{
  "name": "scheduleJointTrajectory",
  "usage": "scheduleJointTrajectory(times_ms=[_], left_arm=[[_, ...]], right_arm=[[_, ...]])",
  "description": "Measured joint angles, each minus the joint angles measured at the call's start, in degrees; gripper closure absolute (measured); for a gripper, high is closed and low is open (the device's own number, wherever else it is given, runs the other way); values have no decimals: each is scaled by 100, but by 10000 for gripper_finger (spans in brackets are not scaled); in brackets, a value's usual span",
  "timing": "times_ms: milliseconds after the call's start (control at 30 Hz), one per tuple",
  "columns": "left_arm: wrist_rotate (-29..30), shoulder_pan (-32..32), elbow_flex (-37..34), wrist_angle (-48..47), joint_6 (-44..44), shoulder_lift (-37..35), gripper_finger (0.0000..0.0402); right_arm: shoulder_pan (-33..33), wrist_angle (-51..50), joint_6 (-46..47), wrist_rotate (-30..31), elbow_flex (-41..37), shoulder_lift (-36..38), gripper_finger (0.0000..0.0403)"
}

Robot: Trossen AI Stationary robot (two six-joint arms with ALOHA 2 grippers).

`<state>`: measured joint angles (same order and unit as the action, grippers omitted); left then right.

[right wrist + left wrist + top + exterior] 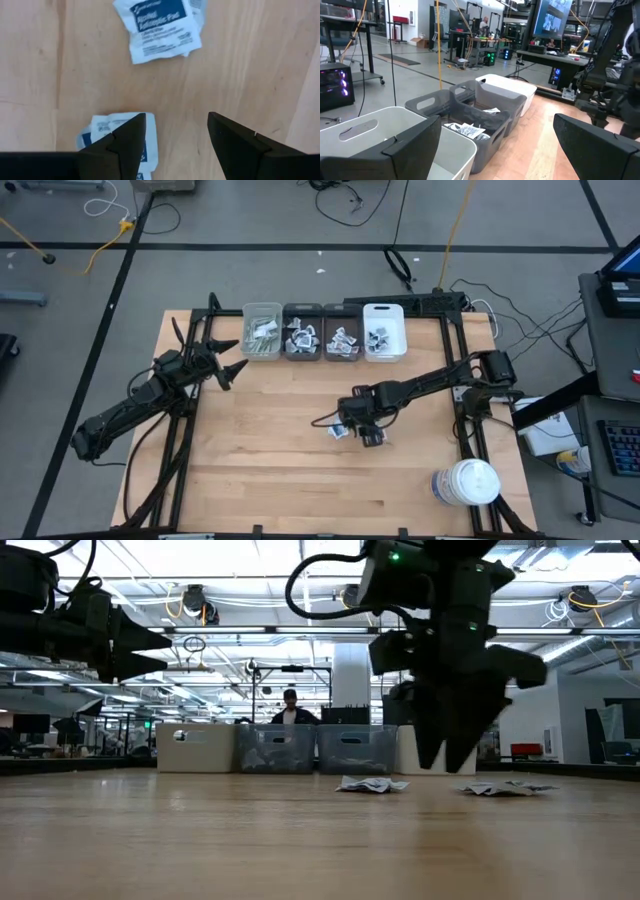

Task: Pick & Place First Aid Supplies
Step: Put the alcohol pad into the white bin

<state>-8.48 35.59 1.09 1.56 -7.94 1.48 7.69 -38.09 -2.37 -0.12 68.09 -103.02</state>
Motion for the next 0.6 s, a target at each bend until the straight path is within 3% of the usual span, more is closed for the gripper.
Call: scheduleJointTrajectory(times_ms=[367, 600], left_arm=[[0, 0, -1, 0, 0, 0, 9], [-1, -2, -1, 0, 0, 1, 9]], right_arm=[[6, -144, -28, -181, 19, 2, 195], [28, 265, -245, -136, -133, -190, 199]])
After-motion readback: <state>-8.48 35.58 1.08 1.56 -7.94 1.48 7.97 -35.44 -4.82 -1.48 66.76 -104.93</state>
